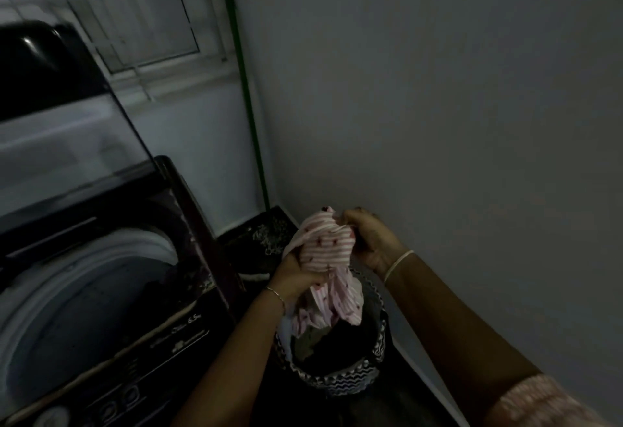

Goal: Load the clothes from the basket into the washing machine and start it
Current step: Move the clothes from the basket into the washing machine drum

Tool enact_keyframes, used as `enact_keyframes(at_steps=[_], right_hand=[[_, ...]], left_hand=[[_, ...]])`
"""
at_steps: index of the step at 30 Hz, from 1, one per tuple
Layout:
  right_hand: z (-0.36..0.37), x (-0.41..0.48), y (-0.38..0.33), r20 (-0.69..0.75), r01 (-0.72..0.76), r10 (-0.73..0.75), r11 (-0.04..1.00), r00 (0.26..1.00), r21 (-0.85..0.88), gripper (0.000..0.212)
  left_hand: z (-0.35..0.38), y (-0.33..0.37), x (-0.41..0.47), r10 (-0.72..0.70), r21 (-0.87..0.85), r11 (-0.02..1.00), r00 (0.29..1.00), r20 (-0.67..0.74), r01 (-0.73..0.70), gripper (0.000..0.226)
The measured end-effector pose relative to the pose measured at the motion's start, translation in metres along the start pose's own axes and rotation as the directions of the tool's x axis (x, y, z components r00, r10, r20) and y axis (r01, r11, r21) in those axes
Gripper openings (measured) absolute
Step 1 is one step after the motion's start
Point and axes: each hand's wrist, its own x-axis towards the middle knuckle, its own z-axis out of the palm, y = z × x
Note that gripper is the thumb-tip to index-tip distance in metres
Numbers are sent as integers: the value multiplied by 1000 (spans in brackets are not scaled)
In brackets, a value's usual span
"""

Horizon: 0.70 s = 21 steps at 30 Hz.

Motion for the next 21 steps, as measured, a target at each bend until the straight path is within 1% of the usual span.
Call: enact_keyframes(at_steps=[2,3,4,6,8,9,10,11,12,13,14,15,16,18,20,21], right_hand=[[3,-13,-8,20,30,-30,999,999,-14,31],[4,-17,-10,35,41,-41,999,999,-16,31],[5,-23,-13,42,54,-53,998,998,-18,31],[5,-31,-18,40,81,-80,996,996,-31,32],[4,-41,-23,45,101,-100,994,994,-34,30],[4,-45,-26,47,117,-115,993,992,-33,28],[3,-50,-28,48,131,-129,991,990,-35,28],[3,-54,-30,41,147,-145,988,989,-38,30],[3,-57,-31,36,161,-160,986,987,-40,29],[5,-61,-32,36,170,-169,984,985,-45,26],[6,-64,-32,39,174,-172,984,984,-42,17],[9,-70,-33,43,173,-172,985,984,-22,9],[12,-73,-34,45,163,-162,987,986,-1,17],[19,-84,-38,63,113,-115,993,991,32,39],[23,-89,-42,77,81,-83,996,994,25,61],[25,-92,-44,84,78,-79,997,993,17,65]], left_hand=[[-5,1,-8,-104,-88,991,995,3,104,78],[-7,2,-13,-134,-137,982,991,-9,132,85],[-8,3,-17,-152,-168,976,987,-57,140,92],[-9,5,-25,-141,-189,975,983,-120,117,117],[-4,10,-39,-84,-161,985,985,-153,59,150],[-3,14,-45,-37,-105,994,982,-187,18,164],[0,20,-52,10,-23,1000,979,-202,-15,171],[4,23,-59,70,63,996,978,-197,-58,169],[9,27,-65,128,117,987,978,-164,-109,157],[14,31,-69,182,129,977,977,-112,-167,141],[19,32,-70,230,101,970,971,-69,-223,128],[25,34,-73,269,60,962,961,-59,-266,116],[31,35,-75,276,20,961,957,-89,-275,108],[42,36,-78,259,-62,959,945,-201,-276,100],[49,37,-83,211,-76,967,931,-299,-243,102],[50,37,-84,191,-70,972,928,-320,-224,104]])
